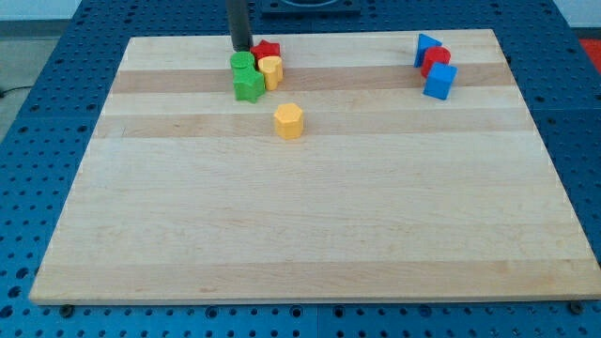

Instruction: Drag the hexagon to the bottom of the heart

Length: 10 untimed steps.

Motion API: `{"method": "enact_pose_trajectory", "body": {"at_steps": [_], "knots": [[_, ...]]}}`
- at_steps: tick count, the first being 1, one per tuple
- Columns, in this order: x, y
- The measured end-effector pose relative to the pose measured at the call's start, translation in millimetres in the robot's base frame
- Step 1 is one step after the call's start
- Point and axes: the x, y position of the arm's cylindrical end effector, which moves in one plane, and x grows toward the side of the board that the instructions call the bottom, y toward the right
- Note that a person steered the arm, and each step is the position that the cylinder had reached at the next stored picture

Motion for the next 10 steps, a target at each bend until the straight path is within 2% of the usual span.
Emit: {"method": "enact_pose_trajectory", "body": {"at_steps": [1, 5, 6, 7, 8, 9, 10], "knots": [[-15, -30], [-13, -93], [7, -135], [29, -144], [73, -150], [135, -150], [186, -93]]}}
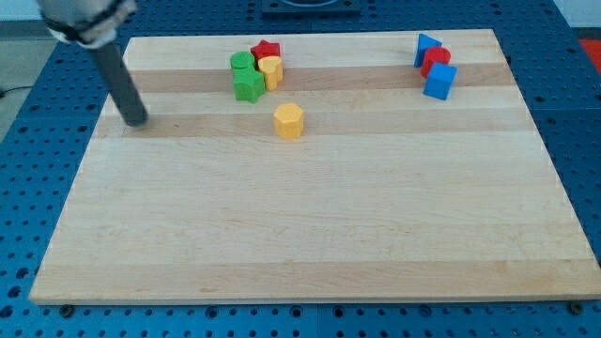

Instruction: Drag the hexagon to the bottom of the heart

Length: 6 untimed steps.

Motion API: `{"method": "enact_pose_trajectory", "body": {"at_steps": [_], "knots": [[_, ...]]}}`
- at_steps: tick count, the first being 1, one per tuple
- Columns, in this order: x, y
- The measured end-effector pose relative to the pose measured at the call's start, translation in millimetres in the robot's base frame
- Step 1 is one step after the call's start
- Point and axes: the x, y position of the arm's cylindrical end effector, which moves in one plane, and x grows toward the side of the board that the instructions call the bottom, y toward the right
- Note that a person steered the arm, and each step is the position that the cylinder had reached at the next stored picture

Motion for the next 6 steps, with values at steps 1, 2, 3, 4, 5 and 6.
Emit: {"method": "enact_pose_trajectory", "body": {"at_steps": [1, 2, 3, 4, 5, 6], "knots": [[30, 11], [59, 57], [85, 127], [92, 180], [84, 188], [64, 188]]}}
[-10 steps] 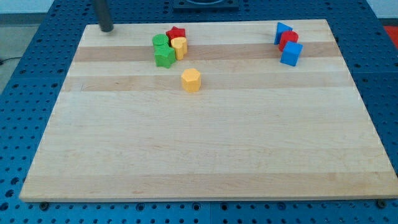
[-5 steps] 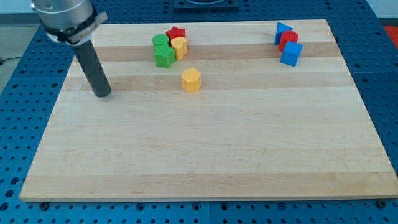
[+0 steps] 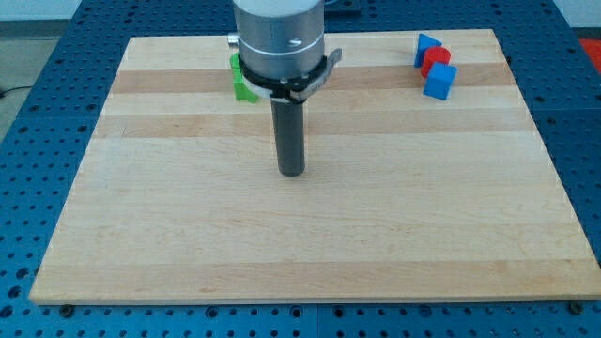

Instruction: Drag the hexagon to the bottom of the heart

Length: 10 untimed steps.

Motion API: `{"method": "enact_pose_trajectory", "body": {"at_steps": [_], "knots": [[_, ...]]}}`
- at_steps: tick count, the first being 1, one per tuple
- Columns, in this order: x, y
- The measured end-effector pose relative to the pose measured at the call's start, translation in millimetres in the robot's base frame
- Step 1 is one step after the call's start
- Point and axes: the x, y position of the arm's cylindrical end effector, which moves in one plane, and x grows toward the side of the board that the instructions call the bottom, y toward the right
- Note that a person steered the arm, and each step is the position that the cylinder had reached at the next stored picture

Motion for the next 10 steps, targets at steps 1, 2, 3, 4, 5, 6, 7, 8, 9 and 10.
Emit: {"method": "enact_pose_trajectory", "body": {"at_steps": [1, 2, 3, 4, 5, 6, 7, 8, 9, 10], "knots": [[-13, 2], [-47, 6], [-73, 6], [-85, 6], [-82, 6], [-82, 6], [-90, 6], [-103, 4], [-112, 0], [-120, -1]]}}
